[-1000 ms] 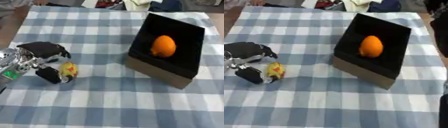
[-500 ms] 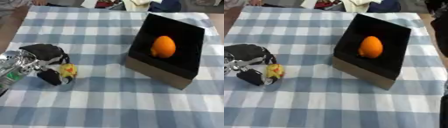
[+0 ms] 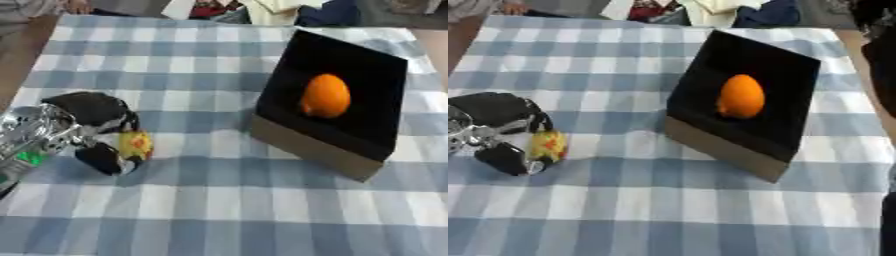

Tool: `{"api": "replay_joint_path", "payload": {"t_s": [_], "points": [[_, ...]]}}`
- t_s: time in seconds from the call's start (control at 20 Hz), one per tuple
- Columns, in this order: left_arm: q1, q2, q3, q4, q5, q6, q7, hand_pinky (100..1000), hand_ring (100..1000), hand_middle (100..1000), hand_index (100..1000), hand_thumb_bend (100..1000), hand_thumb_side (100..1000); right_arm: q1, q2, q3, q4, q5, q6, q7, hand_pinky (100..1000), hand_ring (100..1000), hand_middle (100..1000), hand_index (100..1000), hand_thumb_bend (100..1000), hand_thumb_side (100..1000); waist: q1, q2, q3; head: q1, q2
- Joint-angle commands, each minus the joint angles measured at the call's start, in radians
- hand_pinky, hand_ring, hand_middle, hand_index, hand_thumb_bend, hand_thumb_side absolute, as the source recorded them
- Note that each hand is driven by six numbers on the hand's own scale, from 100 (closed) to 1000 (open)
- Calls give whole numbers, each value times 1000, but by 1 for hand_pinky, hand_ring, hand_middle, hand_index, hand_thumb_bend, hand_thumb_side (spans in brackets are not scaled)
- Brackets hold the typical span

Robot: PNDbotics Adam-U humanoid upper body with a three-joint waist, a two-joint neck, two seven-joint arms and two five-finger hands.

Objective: Pick up objects on the table and place them in the box.

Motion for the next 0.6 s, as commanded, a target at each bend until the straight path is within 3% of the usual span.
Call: {"api": "replay_joint_path", "payload": {"t_s": [0.05, 0.3, 0.6], "points": [[-8, 14, 5, -15, -34, 14, -37, 618, 773, 741, 923, 370, 582, -14, -12, -3, -9, -3, -2, 0, 1000, 889, 736, 886, 100, 768, 2, -18, 0, 2, -11], [-7, 15, 8, -15, -70, -4, -40, 626, 783, 762, 1000, 378, 582, -16, -16, -4, -6, -2, -3, 1, 1000, 890, 736, 886, 100, 772, 2, -14, 1, 1, -13], [-10, 12, 10, -15, -98, -6, -40, 621, 779, 744, 954, 371, 576, -19, -20, -3, -2, -2, -5, 3, 1000, 891, 736, 888, 100, 774, 2, -9, 0, 2, -13]]}}
